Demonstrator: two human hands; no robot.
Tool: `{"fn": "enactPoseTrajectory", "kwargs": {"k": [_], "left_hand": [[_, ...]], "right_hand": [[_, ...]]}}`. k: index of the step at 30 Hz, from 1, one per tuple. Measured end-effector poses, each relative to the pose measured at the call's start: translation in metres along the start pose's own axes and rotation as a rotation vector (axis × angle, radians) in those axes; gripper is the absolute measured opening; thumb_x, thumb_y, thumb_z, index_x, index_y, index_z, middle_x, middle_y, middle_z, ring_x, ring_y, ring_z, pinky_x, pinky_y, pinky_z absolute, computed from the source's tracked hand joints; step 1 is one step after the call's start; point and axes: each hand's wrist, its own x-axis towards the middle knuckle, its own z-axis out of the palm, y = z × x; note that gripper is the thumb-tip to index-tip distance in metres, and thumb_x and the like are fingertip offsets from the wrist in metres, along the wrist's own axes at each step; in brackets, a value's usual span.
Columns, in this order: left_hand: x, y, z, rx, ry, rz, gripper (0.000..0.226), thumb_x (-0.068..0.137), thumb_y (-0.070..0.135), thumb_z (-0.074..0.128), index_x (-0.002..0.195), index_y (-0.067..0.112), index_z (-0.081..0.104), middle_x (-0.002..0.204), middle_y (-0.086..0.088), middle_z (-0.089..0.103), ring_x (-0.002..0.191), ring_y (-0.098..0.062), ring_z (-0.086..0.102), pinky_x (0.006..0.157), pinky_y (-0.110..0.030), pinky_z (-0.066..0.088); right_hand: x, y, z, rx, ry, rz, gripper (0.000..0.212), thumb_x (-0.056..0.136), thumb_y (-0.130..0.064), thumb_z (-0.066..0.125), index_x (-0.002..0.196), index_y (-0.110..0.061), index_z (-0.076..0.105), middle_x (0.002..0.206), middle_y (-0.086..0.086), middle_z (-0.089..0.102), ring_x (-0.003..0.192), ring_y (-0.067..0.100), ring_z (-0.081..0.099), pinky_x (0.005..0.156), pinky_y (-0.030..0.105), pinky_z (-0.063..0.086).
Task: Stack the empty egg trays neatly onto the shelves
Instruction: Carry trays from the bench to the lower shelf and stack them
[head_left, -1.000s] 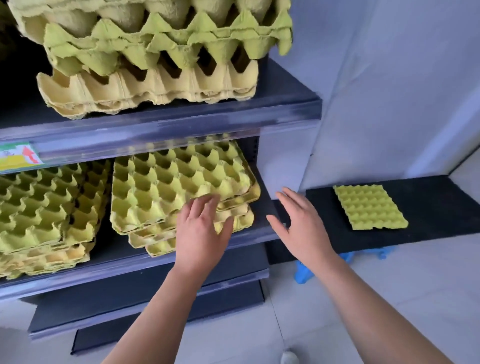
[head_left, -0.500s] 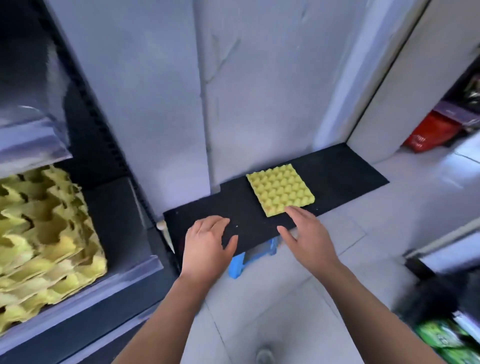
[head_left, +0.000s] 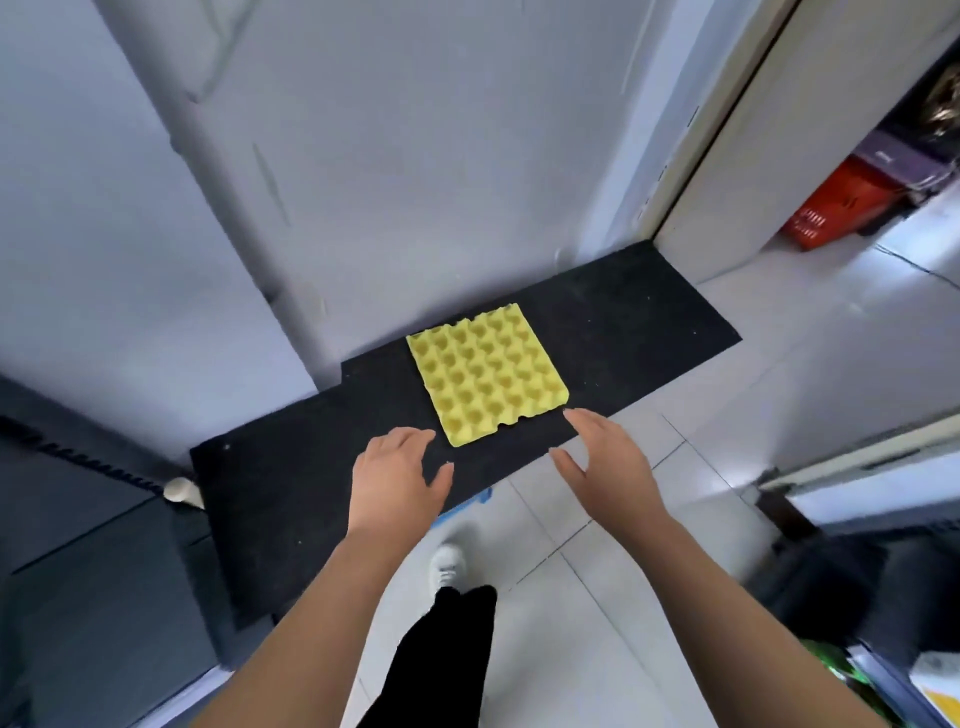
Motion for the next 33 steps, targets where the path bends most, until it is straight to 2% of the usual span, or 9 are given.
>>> {"fn": "enactPoseTrajectory", "kwargs": {"k": [8, 13, 18, 22, 27, 30, 33], "left_hand": [[0.127, 0.001, 0.060, 0.005, -0.225, -0.145, 0.057, 0.092, 0.042, 0.059, 0.142, 0.021, 0.046, 0.143, 0.002, 0.046, 0.129, -0.020, 0.043, 0.106, -0.034, 0.035], [0.186, -0.007, 0.108, 0.049, -0.376, -0.283, 0.072, 0.086, 0.044, 0.067, 0.147, 0.019, 0.035, 0.145, -0.004, 0.039, 0.129, -0.026, 0.041, 0.103, -0.038, 0.038], [0.219, -0.024, 0.172, 0.009, -0.452, -0.406, 0.086, 0.079, 0.042, 0.075, 0.147, 0.021, 0.027, 0.144, -0.005, 0.031, 0.129, -0.027, 0.038, 0.103, -0.040, 0.039], [0.233, -0.045, 0.225, -0.094, -0.453, -0.551, 0.095, 0.070, 0.037, 0.083, 0.144, 0.026, 0.023, 0.148, -0.007, 0.023, 0.130, -0.031, 0.037, 0.097, -0.046, 0.044], [0.240, -0.068, 0.276, -0.198, -0.415, -0.704, 0.127, 0.065, 0.035, 0.089, 0.151, 0.023, -0.003, 0.154, -0.011, 0.020, 0.136, -0.034, 0.034, 0.103, -0.055, 0.041], [0.242, -0.071, 0.289, -0.256, -0.395, -0.729, 0.128, 0.068, 0.031, 0.089, 0.152, 0.019, -0.007, 0.151, -0.010, 0.023, 0.132, -0.032, 0.040, 0.098, -0.047, 0.044], [0.244, -0.072, 0.290, -0.251, -0.357, -0.737, 0.126, 0.067, 0.031, 0.089, 0.151, 0.018, -0.003, 0.148, -0.008, 0.022, 0.127, -0.034, 0.045, 0.094, -0.048, 0.048]], "right_hand": [[0.120, 0.059, 0.031, 0.004, -0.132, 0.113, 0.057, 0.092, -0.033, 0.061, 0.141, -0.012, 0.044, 0.144, 0.002, 0.047, 0.134, 0.017, 0.040, 0.109, 0.029, 0.031], [0.181, 0.098, 0.068, 0.027, -0.252, 0.175, 0.065, 0.090, -0.035, 0.063, 0.145, -0.016, 0.036, 0.148, 0.004, 0.040, 0.138, 0.020, 0.031, 0.110, 0.030, 0.028], [0.233, 0.135, 0.120, 0.055, -0.353, 0.207, 0.074, 0.088, -0.037, 0.065, 0.149, -0.021, 0.027, 0.153, 0.007, 0.028, 0.139, 0.024, 0.027, 0.109, 0.035, 0.029], [0.266, 0.168, 0.170, 0.024, -0.439, 0.235, 0.088, 0.083, -0.040, 0.070, 0.152, -0.026, 0.016, 0.158, 0.013, 0.012, 0.145, 0.027, 0.016, 0.115, 0.041, 0.026], [0.290, 0.198, 0.217, 0.015, -0.509, 0.276, 0.108, 0.075, -0.043, 0.077, 0.152, -0.029, 0.002, 0.159, 0.018, 0.001, 0.146, 0.032, 0.011, 0.117, 0.044, 0.020], [0.296, 0.204, 0.236, 0.075, -0.527, 0.292, 0.114, 0.072, -0.041, 0.080, 0.151, -0.033, -0.001, 0.158, 0.017, 0.004, 0.146, 0.030, 0.008, 0.117, 0.045, 0.020], [0.296, 0.202, 0.242, 0.105, -0.471, 0.268, 0.111, 0.070, -0.038, 0.082, 0.151, -0.032, 0.005, 0.149, 0.014, 0.018, 0.137, 0.029, 0.019, 0.109, 0.042, 0.031]]}}
